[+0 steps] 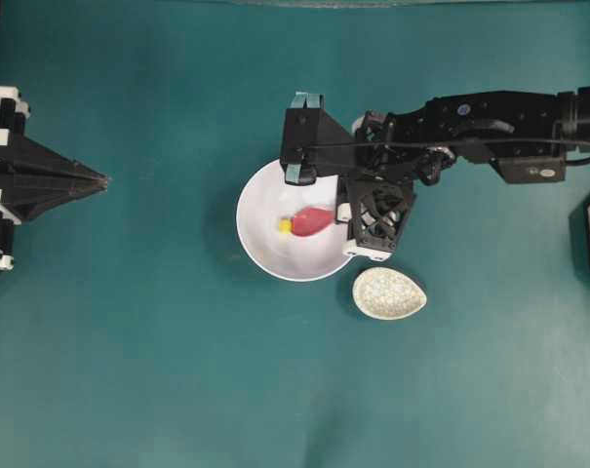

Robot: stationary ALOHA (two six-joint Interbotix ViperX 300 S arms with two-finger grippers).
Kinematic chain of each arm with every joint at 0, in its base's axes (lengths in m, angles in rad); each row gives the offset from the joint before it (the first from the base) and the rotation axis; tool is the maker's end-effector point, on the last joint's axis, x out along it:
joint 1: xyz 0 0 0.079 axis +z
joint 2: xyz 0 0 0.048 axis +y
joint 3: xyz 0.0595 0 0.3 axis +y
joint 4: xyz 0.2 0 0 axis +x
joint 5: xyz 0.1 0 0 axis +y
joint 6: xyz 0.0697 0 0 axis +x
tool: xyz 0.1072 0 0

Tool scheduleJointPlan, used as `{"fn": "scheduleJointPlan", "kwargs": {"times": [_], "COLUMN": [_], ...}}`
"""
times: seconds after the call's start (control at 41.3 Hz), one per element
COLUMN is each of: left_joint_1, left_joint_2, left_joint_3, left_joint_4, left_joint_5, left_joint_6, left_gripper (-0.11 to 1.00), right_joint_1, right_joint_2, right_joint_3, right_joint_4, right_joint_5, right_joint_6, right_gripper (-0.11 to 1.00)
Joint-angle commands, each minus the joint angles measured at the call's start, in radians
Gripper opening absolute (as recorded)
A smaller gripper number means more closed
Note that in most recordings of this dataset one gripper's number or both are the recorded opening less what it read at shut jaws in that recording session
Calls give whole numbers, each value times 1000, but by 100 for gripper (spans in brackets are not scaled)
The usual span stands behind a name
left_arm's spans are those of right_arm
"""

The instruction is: Scoop the yellow hexagonal prism block from the bowl with a spoon using the right arm.

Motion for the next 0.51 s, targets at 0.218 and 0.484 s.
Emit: {"fn": "scheduleJointPlan", "kwargs": {"times": [0.218, 0.484], "left_joint_1": [0, 2], "left_joint_2": [8, 6], "left_joint_3": [-12, -12], "left_joint_4": [3, 2], "left_joint_5": [-9, -9], "left_joint_6": [2, 2], "left_gripper": [0, 0], "right_joint_1": [3, 3], "right_joint_2": [-9, -9], "right_joint_3": [-21, -21], "right_joint_4": [-6, -23], "right_joint_5": [-71, -147], "right_joint_6": [-3, -3], "right_gripper": [25, 25]}}
